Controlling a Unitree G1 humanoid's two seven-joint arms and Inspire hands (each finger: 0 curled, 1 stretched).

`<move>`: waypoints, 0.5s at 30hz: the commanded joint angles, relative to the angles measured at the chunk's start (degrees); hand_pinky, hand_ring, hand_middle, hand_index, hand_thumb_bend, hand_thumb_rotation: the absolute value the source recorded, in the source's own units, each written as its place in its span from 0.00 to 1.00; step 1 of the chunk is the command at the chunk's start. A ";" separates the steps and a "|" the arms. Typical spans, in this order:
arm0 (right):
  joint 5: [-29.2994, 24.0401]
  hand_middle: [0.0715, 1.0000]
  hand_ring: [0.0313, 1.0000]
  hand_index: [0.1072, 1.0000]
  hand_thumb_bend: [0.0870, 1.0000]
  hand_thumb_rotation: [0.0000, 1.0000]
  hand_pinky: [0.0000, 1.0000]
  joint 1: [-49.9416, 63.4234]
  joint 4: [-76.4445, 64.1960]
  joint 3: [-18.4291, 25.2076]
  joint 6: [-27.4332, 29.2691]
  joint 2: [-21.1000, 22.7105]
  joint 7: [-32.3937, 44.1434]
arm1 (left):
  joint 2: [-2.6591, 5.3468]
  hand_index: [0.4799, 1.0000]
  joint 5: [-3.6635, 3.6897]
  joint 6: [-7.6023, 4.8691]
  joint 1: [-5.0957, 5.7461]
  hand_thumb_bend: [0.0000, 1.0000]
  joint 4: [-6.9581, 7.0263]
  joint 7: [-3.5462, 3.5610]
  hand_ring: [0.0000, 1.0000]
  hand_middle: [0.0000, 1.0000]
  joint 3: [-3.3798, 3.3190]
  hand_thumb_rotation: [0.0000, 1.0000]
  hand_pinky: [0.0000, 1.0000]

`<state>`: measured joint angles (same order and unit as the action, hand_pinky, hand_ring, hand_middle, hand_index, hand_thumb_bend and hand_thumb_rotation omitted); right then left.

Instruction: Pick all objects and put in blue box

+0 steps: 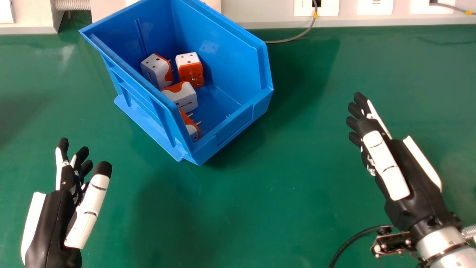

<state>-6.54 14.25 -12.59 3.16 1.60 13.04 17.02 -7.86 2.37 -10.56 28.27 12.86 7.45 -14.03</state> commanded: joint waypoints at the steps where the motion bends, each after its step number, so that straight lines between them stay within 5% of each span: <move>1: -1.36 1.00 1.00 1.00 0.23 1.00 1.00 -0.91 -2.43 0.55 -0.46 -0.46 -0.47 | -0.93 0.96 0.35 -0.43 -0.61 0.54 0.32 0.07 0.97 0.98 -0.67 0.78 0.90; 15: -1.97 1.00 1.00 1.00 0.23 1.00 1.00 -1.64 -3.75 0.58 -3.21 -1.67 -0.92 | -1.27 0.97 0.00 -0.38 -1.79 0.52 -0.81 -0.17 0.96 0.98 -1.23 0.78 0.90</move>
<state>-7.38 13.86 -14.27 3.22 -1.57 11.51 16.58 -8.21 2.36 -10.48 26.93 11.92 7.44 -14.67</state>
